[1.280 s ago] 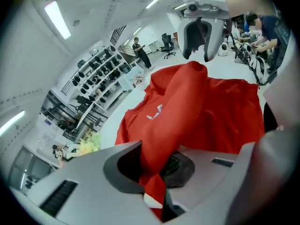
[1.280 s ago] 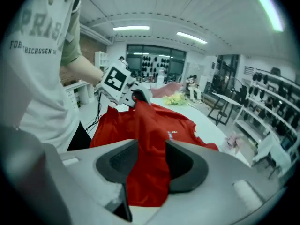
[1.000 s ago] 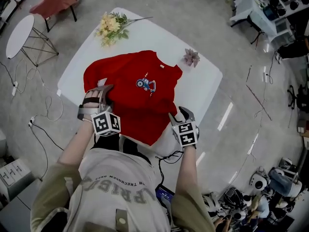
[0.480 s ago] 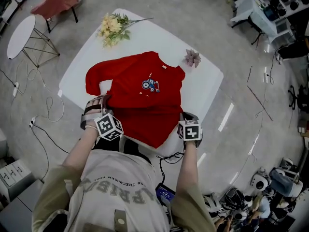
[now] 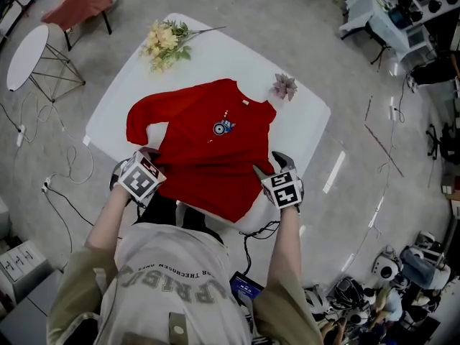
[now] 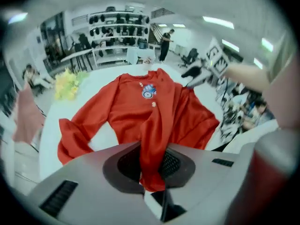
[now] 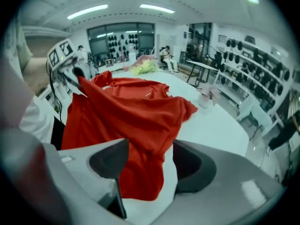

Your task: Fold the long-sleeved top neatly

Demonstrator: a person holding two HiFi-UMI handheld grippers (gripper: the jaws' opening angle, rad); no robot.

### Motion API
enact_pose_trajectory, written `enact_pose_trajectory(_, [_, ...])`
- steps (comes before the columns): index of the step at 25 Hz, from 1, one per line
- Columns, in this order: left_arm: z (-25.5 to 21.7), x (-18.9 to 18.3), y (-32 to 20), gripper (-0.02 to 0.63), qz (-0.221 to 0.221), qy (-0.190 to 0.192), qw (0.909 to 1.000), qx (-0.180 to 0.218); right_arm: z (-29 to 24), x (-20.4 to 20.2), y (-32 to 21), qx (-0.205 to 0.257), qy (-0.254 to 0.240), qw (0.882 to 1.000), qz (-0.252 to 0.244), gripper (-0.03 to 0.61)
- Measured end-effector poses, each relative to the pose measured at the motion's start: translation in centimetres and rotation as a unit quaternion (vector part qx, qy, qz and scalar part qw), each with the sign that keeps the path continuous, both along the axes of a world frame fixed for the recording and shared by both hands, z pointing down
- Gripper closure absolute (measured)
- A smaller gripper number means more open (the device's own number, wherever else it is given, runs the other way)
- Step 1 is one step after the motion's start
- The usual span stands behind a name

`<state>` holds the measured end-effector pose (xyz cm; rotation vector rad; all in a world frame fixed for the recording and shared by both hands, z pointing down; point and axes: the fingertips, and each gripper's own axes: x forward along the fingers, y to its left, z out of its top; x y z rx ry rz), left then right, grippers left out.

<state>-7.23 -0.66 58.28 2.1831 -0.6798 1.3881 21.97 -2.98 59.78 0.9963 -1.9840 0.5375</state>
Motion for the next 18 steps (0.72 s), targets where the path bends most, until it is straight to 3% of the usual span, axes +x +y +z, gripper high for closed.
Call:
enact_pose_trajectory(2, [-1.7,0.9,0.6,0.563,-0.033,0.093,0.9917,-0.082,1.5,-1.2,-0.5,-0.008,0.029,0.999,-0.038,0.284])
enact_pose_trajectory(4, [-2.2,1.5,1.4,0.563,-0.050,0.154,0.9738,-0.160,2.8,-1.9,-0.7,-0.025,0.038,0.997,-0.059,0.284])
enact_pose_trajectory(5, [-1.7,1.3,1.5,0.563,-0.056,0.159,0.9678,-0.187,3.3,-2.1,-0.7,-0.035,0.039,0.997,-0.064,0.284])
enact_pose_trajectory(7, [0.6,-0.2,1.4,0.560,-0.066,0.117,0.9693,-0.206,4.0,-2.1,-0.8,-0.049,0.041,0.996,-0.065,0.284])
enact_pose_trajectory(9, [2.8,-2.1,0.9,0.514,-0.065,0.047,0.9798,-0.183,4.4,-2.1,-1.0,-0.052,0.037,0.996,-0.063,0.284])
enact_pose_trajectory(11, [3.6,-3.3,0.6,0.413,-0.068,0.008,0.9856,-0.155,4.7,-1.9,-1.0,-0.054,0.036,0.996,-0.061,0.284])
enact_pose_trajectory(14, [3.6,-4.8,-0.1,0.295,-0.114,0.008,0.9855,-0.125,4.9,-1.5,-0.8,-0.056,0.039,0.996,-0.061,0.284])
enact_pose_trajectory(18, [0.3,-8.0,-0.8,0.268,-0.180,-0.009,0.9835,-0.020,1.9,-1.6,-1.1,-0.010,0.016,0.999,-0.047,0.282])
